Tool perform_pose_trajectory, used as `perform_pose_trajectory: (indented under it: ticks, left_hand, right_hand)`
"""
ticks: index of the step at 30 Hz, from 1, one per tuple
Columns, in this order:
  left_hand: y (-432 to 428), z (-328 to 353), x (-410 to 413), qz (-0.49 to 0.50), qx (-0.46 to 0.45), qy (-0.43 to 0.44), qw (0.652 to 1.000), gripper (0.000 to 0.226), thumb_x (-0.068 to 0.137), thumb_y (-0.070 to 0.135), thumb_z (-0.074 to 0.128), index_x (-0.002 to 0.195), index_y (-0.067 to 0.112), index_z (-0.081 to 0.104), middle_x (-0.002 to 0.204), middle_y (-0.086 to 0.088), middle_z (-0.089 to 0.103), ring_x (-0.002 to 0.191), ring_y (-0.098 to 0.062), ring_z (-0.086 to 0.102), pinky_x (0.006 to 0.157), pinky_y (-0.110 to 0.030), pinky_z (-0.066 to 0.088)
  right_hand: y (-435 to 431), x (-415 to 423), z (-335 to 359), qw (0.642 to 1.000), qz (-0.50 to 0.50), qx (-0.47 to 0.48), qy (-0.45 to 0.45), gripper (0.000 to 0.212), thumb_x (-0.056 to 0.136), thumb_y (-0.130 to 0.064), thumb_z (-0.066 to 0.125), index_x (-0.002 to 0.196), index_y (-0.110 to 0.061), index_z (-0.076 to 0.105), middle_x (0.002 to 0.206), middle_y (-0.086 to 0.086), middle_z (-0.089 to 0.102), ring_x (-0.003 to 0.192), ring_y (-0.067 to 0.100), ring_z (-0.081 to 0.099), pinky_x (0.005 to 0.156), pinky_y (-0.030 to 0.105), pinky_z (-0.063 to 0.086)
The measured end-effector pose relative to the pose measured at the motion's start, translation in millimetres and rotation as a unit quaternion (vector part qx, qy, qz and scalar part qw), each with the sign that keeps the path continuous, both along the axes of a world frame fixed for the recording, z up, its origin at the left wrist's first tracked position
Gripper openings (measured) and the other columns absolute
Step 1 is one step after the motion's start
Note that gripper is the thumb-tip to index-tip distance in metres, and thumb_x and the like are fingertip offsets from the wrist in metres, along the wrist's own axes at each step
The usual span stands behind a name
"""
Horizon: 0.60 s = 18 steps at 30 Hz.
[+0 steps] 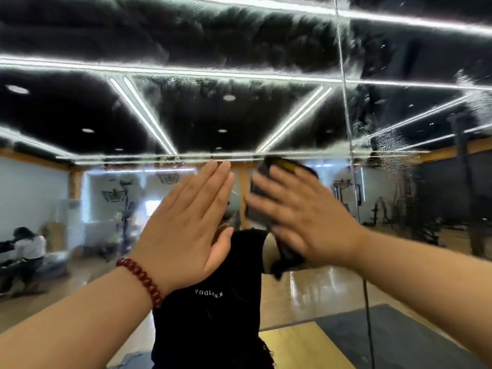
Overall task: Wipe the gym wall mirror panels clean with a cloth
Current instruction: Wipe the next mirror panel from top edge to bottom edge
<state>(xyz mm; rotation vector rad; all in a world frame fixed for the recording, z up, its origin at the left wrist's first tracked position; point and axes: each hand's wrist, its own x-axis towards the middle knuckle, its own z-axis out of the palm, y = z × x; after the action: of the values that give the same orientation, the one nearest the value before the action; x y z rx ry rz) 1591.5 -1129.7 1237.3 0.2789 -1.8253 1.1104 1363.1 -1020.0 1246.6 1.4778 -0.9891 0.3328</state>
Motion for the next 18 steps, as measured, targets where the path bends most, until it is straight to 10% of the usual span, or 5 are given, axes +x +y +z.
perform_pose_trajectory:
  ticks: [10,18]
  left_hand:
    - [0.8,-4.9,-8.8,0.058,0.013,-0.004,0.998,0.072,0.093,0.042,0.036,0.15,-0.001,0.032,0.16,-0.017,0.025,0.149,-0.028,0.018,0.123,-0.039,0.006]
    - [11.3,-9.1,-13.0,0.072,-0.002,-0.022,0.997,0.073,0.093,0.044,0.036,0.151,0.0,0.03,0.161,-0.015,0.023,0.149,-0.027,0.017,0.123,-0.039,0.006]
  right_hand:
    - [13.8,-32.2,80.2,0.987,-0.019,-0.086,-0.133,0.058,0.098,-0.04,0.032,0.153,-0.019,0.035,0.16,0.01,0.029,0.148,0.033,0.025,0.12,0.046,0.016]
    - [33.7,-53.6,-2.4,0.998,-0.046,0.038,0.011,0.053,0.104,-0.042,0.028,0.153,-0.025,0.034,0.161,0.004,0.027,0.15,0.026,0.021,0.121,0.044,0.013]
